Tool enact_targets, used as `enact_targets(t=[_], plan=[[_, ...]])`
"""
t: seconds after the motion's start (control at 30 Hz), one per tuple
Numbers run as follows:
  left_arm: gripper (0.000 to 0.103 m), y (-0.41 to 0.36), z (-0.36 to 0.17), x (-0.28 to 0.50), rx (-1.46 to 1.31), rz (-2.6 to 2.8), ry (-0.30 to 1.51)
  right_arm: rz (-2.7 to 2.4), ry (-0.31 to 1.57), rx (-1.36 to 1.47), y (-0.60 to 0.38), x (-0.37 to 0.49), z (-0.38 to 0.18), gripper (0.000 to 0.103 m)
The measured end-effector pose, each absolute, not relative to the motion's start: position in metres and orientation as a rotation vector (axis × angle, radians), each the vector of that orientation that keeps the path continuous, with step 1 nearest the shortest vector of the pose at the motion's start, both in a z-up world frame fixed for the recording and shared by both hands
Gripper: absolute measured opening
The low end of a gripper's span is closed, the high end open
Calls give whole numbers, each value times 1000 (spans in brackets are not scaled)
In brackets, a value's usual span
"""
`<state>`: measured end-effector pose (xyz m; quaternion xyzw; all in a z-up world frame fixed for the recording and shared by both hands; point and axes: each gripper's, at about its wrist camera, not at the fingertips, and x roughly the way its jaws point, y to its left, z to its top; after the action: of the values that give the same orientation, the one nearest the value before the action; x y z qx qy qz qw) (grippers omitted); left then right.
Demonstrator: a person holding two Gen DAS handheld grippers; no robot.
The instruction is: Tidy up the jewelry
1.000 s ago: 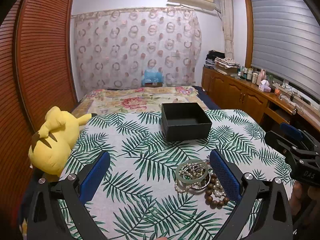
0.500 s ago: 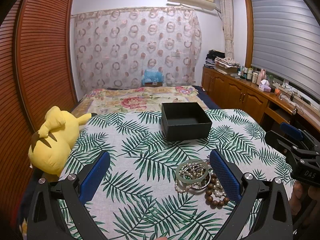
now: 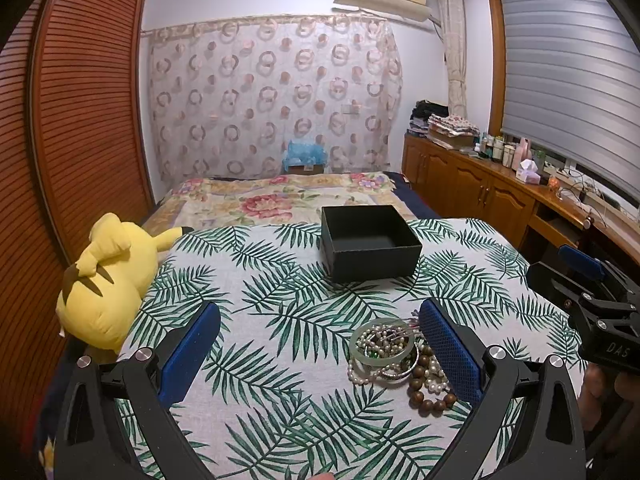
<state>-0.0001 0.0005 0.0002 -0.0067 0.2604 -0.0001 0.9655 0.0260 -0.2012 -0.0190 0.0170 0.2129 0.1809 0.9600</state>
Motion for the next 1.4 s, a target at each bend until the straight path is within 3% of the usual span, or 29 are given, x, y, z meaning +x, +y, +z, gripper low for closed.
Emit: enact_targets(t=[0.8, 1.4], plan=[[97, -3, 8, -1, -17, -2, 528, 367, 432, 35, -203, 26, -21, 100], [96, 2, -32, 22, -30, -41, 606, 417, 489, 4, -196, 38, -39, 100]])
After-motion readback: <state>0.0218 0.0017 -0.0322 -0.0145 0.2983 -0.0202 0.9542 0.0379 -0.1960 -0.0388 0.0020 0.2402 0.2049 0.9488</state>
